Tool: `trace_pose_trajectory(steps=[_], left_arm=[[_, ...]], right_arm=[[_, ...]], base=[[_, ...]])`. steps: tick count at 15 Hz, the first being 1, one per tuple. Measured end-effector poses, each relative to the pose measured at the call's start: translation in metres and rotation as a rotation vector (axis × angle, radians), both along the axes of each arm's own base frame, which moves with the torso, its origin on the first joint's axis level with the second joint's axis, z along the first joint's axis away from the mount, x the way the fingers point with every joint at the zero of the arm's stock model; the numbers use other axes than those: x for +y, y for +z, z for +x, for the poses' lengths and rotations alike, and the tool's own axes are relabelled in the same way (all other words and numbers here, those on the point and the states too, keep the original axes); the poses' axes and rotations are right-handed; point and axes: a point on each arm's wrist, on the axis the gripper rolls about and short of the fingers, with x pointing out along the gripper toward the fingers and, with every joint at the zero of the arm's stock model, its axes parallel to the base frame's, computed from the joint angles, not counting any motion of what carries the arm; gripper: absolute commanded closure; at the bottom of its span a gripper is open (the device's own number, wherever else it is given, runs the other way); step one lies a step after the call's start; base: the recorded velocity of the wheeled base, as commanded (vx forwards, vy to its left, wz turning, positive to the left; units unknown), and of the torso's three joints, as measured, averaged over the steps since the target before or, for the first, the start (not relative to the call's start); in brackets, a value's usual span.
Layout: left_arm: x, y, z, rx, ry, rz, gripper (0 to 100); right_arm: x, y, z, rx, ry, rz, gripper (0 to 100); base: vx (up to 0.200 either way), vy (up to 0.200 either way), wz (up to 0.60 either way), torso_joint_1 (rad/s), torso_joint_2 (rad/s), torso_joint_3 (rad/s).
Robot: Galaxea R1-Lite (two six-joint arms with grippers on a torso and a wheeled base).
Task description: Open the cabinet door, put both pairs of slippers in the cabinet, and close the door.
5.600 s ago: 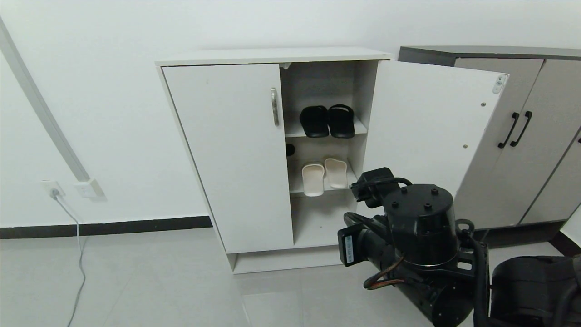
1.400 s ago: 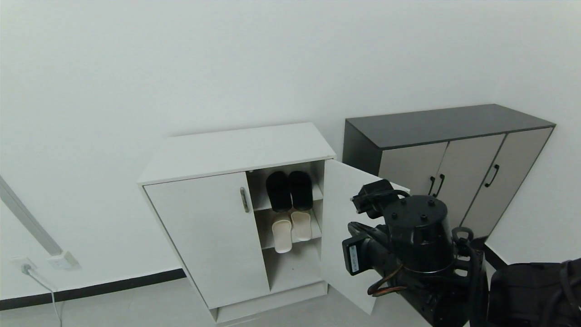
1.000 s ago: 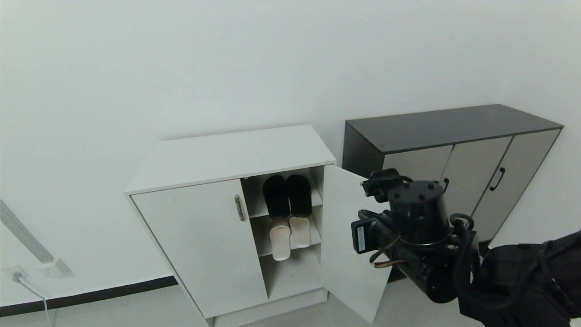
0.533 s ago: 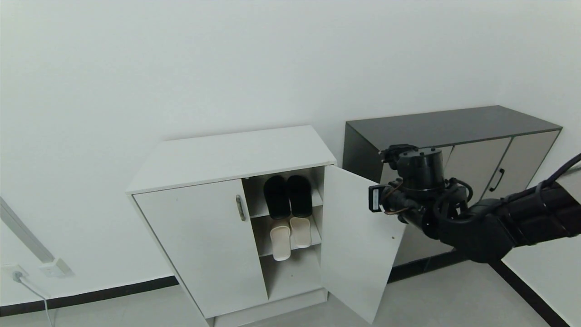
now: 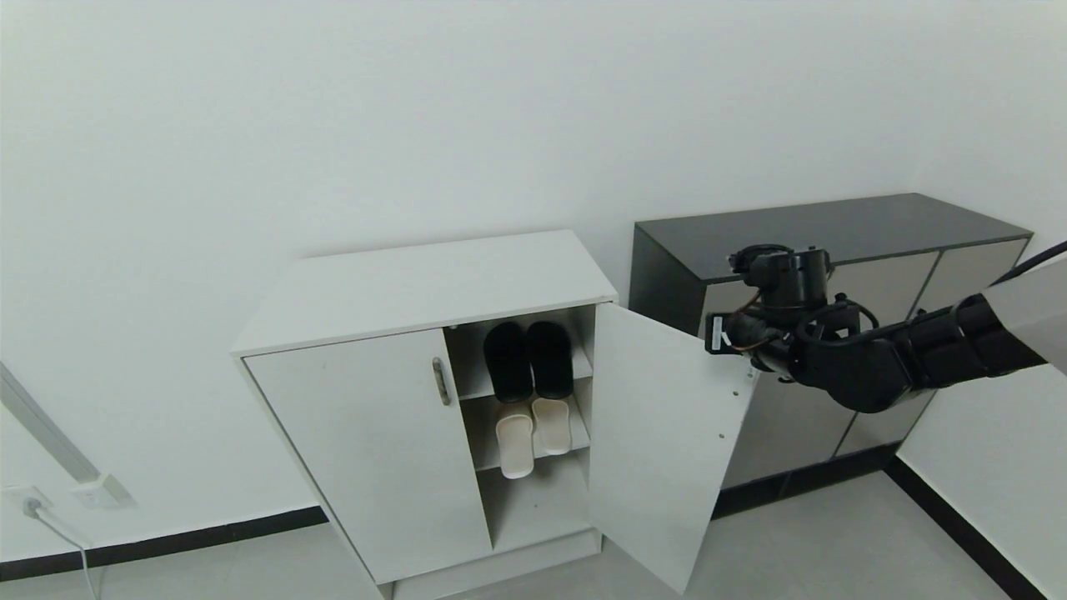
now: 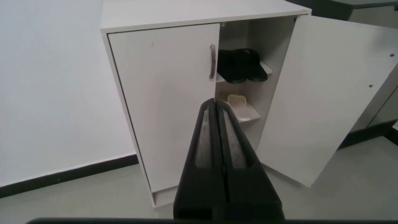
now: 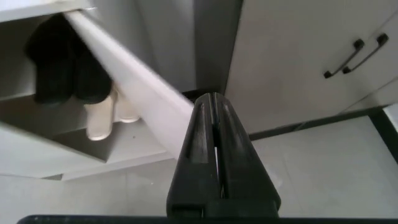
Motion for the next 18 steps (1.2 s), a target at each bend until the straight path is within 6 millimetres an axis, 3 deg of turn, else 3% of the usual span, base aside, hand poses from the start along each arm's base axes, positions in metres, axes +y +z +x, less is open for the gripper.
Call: trace_pose_trajectory(steps=[7, 18], left_arm=[[0.0, 0.0, 0.0, 0.0, 0.0, 0.0, 100], [0.0, 0.0, 0.0, 0.0, 0.001, -0.001, 100]], right_arm=[[-0.006, -0.021, 0.019, 0.036, -0.01, -0.002, 100], [0.005, -0.03, 0.008, 0.07, 0.022, -0.018, 100]], base=[[0.0, 0.0, 0.0, 0.0, 0.0, 0.0], [0.0, 0.0, 0.0, 0.0, 0.0, 0.0]])
